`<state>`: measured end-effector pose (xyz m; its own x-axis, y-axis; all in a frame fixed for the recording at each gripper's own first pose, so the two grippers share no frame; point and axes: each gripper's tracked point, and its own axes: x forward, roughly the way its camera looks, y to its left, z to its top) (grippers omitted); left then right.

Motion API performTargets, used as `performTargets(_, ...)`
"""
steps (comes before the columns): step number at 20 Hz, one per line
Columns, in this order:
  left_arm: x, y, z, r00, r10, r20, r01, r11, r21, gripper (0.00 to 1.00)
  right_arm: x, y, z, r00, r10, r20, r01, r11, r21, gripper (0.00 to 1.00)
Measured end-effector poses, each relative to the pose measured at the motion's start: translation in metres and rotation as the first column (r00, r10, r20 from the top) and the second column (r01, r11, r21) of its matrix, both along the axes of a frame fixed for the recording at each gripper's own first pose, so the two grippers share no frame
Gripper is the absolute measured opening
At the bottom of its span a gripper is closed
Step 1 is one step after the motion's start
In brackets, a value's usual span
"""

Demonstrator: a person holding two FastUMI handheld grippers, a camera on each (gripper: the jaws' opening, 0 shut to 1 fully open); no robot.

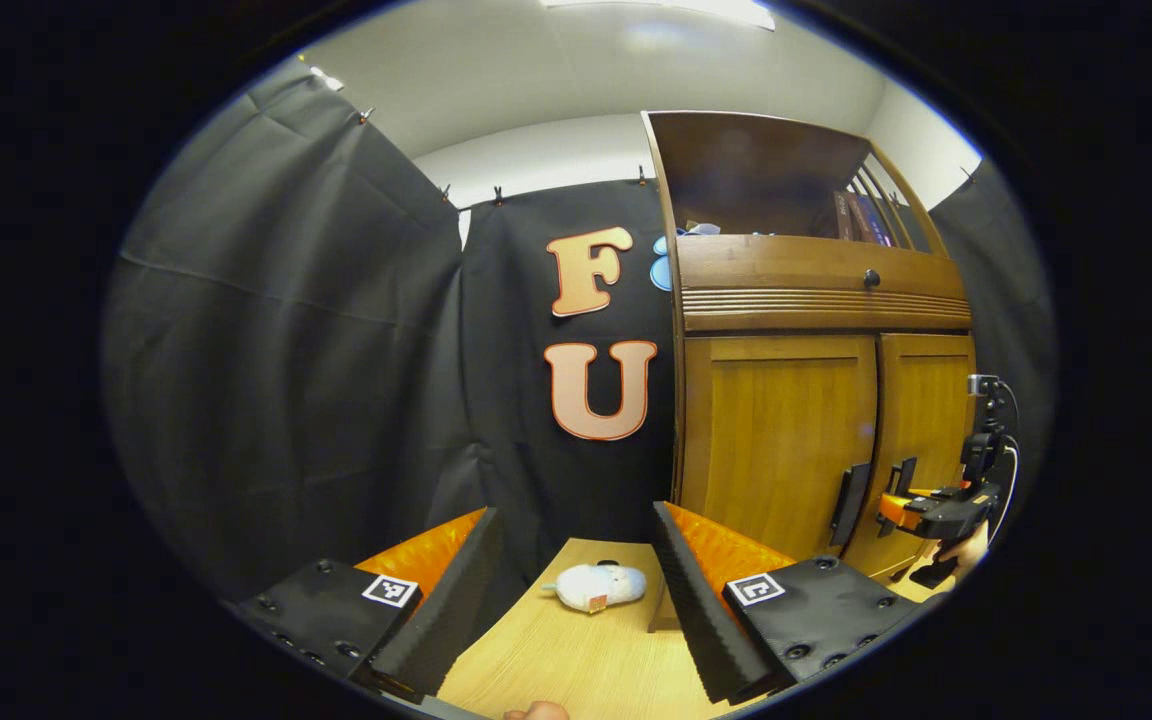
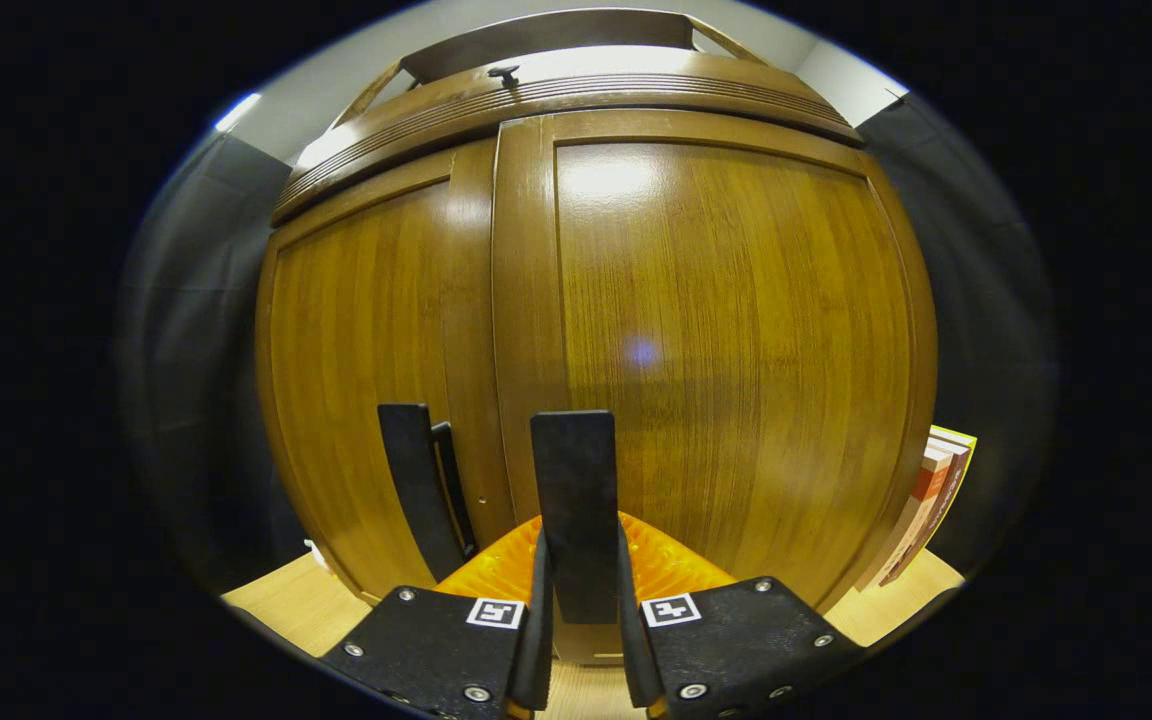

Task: Open the right door of the double-door shoe cabinet with the right hand, and open the left door with the left hand.

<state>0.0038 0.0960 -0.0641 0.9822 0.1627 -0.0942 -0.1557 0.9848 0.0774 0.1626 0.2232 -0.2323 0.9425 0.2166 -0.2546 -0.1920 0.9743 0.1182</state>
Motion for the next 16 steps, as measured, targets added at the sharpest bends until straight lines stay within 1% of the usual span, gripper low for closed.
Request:
performTargets(1, -0.003, 0.003, 0.002, 1.000, 0.010, 0.001, -0.010, 1.000, -0.002, 0.99, -0.006, -0.002, 0.001, 1.000, 0.005, -0.001, -0.005, 1.000, -0.002, 0.32)
performTargets(2, -0.006, 0.006, 0.003, 1.000, 0.020, 0.005, -0.020, 1.000, 0.000, 0.96, -0.013, -0.004, 0.003, 1.000, 0.009, -0.002, -0.009, 1.000, -0.001, 0.27)
performTargets(6, -0.020, 0.010, 0.014, 0.999, 0.032, 0.023, -0.033, 0.999, 0.018, 0.96, -0.045, -0.017, 0.010, 0.999, 0.033, -0.006, -0.033, 0.999, 0.004, 0.27)
performTargets(7, -0.024, 0.009, 0.015, 0.999, 0.029, 0.024, -0.030, 0.999, 0.018, 0.97, -0.053, -0.021, 0.011, 0.999, 0.041, -0.008, -0.041, 0.999, 0.007, 0.24)
performTargets(8, -0.027, 0.008, 0.016, 0.999, 0.025, 0.025, -0.025, 1.000, 0.017, 0.96, -0.060, -0.025, 0.013, 0.999, 0.048, -0.010, -0.048, 0.999, 0.009, 0.24)
performTargets(11, -0.029, 0.006, 0.022, 0.999, 0.017, 0.034, -0.018, 1.000, 0.024, 0.96, -0.081, -0.040, 0.019, 0.998, 0.056, -0.011, -0.056, 0.998, 0.003, 0.24)
performTargets(12, -0.032, 0.004, 0.023, 0.999, 0.014, 0.035, -0.014, 1.000, 0.026, 0.99, -0.087, -0.045, 0.020, 0.998, 0.057, -0.011, -0.057, 0.998, -0.001, 0.24)
performTargets(13, -0.033, 0.001, 0.025, 0.999, 0.006, 0.036, -0.007, 1.000, 0.025, 0.99, -0.094, -0.051, 0.021, 0.998, 0.057, -0.011, -0.057, 0.998, -0.002, 0.28)
performTargets(14, -0.039, -0.003, 0.025, 0.999, -0.001, 0.035, 0.000, 1.000, 0.022, 0.94, -0.101, -0.056, 0.024, 0.998, 0.057, -0.010, -0.057, 0.998, -0.005, 0.28)
performTargets(16, -0.048, -0.014, 0.025, 0.999, -0.020, 0.033, 0.020, 1.000, 0.016, 0.99, -0.113, -0.068, 0.027, 0.999, 0.053, -0.009, -0.053, 0.999, -0.012, 0.28)
